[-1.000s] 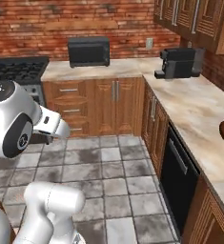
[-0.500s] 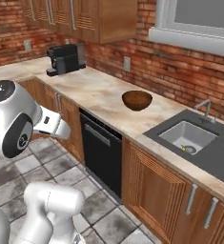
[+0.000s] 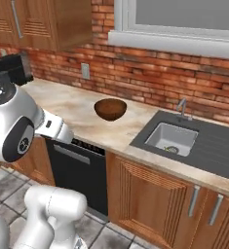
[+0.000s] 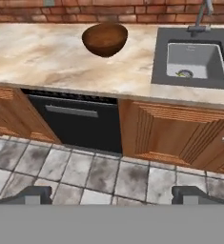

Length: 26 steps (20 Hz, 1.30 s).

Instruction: Clear the mugs and bowl far away from the sink.

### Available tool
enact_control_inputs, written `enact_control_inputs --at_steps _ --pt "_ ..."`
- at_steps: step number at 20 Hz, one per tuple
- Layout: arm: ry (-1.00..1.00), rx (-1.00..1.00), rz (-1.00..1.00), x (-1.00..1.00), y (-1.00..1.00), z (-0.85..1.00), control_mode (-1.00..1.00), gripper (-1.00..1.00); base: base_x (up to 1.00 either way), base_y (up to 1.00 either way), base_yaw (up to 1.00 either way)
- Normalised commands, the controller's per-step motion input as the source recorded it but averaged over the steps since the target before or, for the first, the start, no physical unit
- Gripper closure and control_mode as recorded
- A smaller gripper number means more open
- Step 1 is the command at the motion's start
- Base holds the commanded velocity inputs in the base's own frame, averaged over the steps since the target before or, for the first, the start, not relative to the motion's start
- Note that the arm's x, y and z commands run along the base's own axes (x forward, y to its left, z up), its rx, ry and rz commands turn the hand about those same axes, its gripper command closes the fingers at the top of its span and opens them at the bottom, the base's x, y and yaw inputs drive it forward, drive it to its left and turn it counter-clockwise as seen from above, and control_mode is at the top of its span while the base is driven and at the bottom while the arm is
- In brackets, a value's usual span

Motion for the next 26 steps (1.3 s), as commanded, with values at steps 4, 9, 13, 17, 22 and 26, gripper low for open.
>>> enact_control_inputs --at_steps 4,9,13,17,22,26 --pt "0.0 0.0 0.0 0.0 0.0 0.0 1.0 -1.0 1.0 1.0 -0.23" --pt "0.0 0.0 0.0 0.0 0.0 0.0 1.0 -1.0 0.99 0.43 -0.42" --pt "0.0 0.0 0.0 0.0 0.0 0.0 1.0 -1.0 0.79 0.1 -0.68" --pt "0.0 0.0 0.0 0.0 0.0 0.0 1.0 -1.0 0.41 0.22 -0.75" --pt "0.0 0.0 0.0 0.0 0.0 0.0 1.0 -1.0 0.77 0.49 -0.54" --pt "0.0 0.0 0.0 0.0 0.0 0.0 1.0 -1.0 0.9 0.0 -0.07"
